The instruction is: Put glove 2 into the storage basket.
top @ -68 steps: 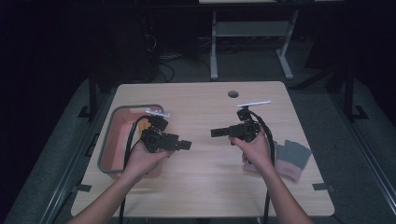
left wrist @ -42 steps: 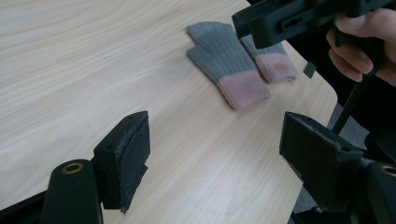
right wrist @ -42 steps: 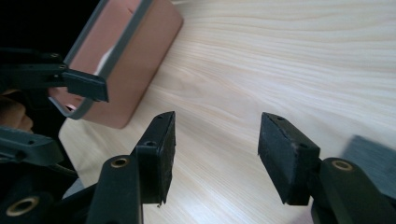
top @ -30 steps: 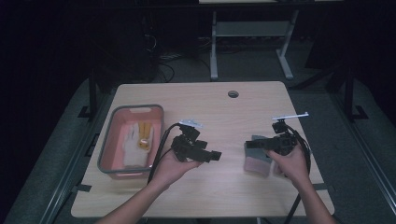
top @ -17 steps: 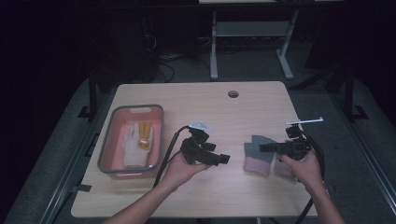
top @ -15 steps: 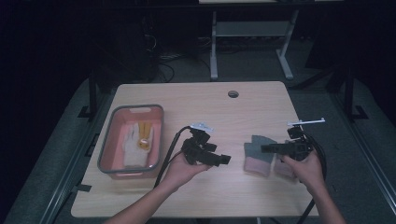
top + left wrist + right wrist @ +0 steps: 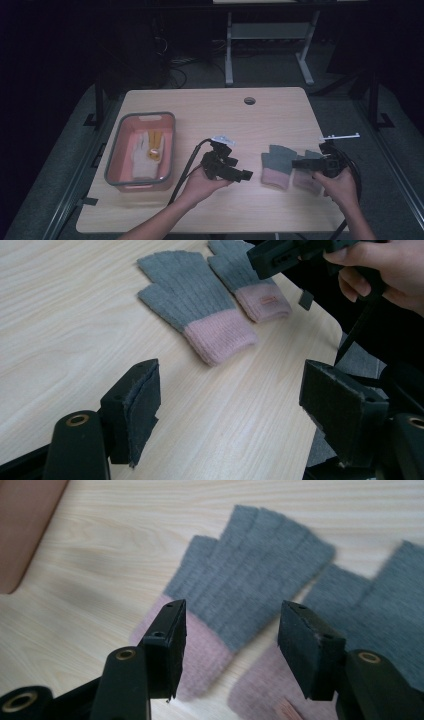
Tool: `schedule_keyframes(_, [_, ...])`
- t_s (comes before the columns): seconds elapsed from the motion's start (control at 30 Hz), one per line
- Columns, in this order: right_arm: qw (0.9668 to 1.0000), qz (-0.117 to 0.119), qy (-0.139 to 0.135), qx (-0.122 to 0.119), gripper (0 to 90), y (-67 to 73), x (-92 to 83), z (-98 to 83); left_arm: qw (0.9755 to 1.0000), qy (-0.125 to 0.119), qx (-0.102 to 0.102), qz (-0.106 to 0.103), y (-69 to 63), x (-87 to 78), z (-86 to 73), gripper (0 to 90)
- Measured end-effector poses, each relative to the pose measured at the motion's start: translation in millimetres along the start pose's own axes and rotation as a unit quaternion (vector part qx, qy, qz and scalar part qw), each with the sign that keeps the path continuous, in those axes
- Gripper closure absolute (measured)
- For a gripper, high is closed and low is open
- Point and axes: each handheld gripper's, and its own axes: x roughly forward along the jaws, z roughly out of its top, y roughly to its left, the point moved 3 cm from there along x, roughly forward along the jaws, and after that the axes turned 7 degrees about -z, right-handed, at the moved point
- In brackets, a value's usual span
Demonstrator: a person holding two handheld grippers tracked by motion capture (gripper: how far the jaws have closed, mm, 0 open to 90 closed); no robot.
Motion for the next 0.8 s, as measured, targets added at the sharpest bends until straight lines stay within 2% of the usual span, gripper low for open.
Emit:
schedule_keyframes(0.1, [0.9999,-0.013,0.002,-0.003,44.4,-5.4,1.1,-3.9,1.0,0.001,-0.001,0.0,0.1,3.0,-1.1,24.6])
schedule_keyframes(0.2, [0.9996,-0.026,0.006,0.005,44.4,-9.7,2.0,-7.3,1.0,0.005,-0.001,-0.002,0.2,6.1,-2.6,24.6])
schedule_keyframes(0.53, [0.9988,-0.046,0.011,0.016,44.6,-24.6,1.6,-13.8,0.9999,0.012,0.001,-0.003,0.7,12.5,-3.6,24.5])
schedule_keyframes(0.8, [0.9962,-0.086,0.015,0.002,45.4,-33.7,2.2,-20.4,0.9999,0.012,-0.008,-0.008,2.8,19.1,-3.2,24.6])
